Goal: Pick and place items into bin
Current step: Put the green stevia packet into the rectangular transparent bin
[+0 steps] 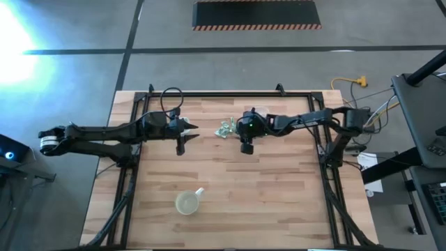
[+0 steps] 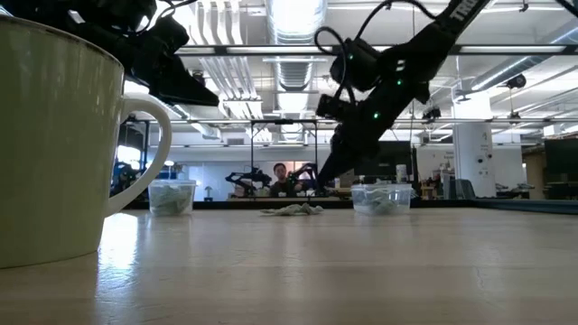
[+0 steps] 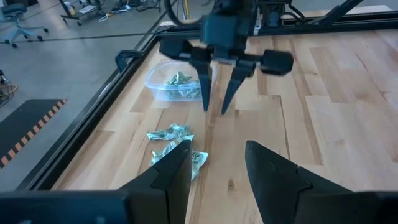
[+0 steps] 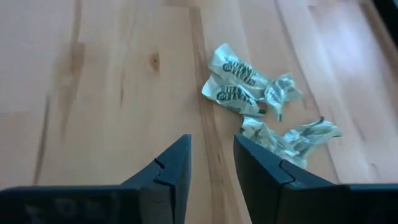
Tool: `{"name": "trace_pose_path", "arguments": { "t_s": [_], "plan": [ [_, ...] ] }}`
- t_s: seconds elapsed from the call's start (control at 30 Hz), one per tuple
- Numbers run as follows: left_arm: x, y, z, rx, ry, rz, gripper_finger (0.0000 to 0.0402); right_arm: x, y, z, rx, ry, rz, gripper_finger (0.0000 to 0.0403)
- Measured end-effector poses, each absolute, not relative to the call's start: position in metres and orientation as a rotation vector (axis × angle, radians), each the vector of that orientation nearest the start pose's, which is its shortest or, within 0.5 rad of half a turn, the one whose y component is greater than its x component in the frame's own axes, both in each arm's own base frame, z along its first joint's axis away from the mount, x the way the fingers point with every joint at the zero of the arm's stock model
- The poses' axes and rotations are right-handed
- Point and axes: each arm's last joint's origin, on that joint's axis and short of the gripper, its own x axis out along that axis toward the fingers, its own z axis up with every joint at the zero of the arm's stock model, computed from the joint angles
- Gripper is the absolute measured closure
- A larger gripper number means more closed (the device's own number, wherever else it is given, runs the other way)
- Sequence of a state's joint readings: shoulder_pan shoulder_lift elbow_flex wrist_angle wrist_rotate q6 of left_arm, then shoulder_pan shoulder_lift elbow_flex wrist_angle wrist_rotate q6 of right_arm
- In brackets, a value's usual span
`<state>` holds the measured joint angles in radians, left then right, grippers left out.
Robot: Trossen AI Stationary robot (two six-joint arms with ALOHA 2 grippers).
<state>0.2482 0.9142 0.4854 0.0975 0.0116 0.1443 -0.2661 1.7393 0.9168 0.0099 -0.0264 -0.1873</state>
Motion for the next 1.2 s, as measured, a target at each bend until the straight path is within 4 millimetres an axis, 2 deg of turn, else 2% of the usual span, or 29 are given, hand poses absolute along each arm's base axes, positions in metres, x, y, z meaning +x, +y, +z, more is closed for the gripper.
{"name": "trace_pose_path", "arguments": {
  "t_s": [0.13,0.27,0.63,0.9,1.07,1.2],
  "plan": [
    [0.192,0.048,0.234,0.099,0.346,0.210,0.0267,0.338,-0.092,0.145,-0.061,0.849,-0.154,0.0297],
    [0.192,0.048,0.233,0.099,0.347,0.210,0.0267,0.347,-0.098,0.137,-0.090,0.877,-0.237,0.0296],
    [0.192,0.048,0.233,0.100,0.348,0.210,0.0267,0.363,-0.103,0.130,-0.117,0.901,-0.264,0.0257],
    [0.192,0.048,0.233,0.100,0.349,0.210,0.0267,0.371,-0.106,0.118,-0.126,0.973,-0.263,0.0240],
    [0.192,0.048,0.233,0.100,0.350,0.210,0.0267,0.374,-0.108,0.121,-0.129,1.014,-0.286,0.0244],
    [0.192,0.048,0.233,0.100,0.349,0.210,0.0267,0.375,-0.109,0.124,-0.137,1.016,-0.292,0.0270]
  ]
}}
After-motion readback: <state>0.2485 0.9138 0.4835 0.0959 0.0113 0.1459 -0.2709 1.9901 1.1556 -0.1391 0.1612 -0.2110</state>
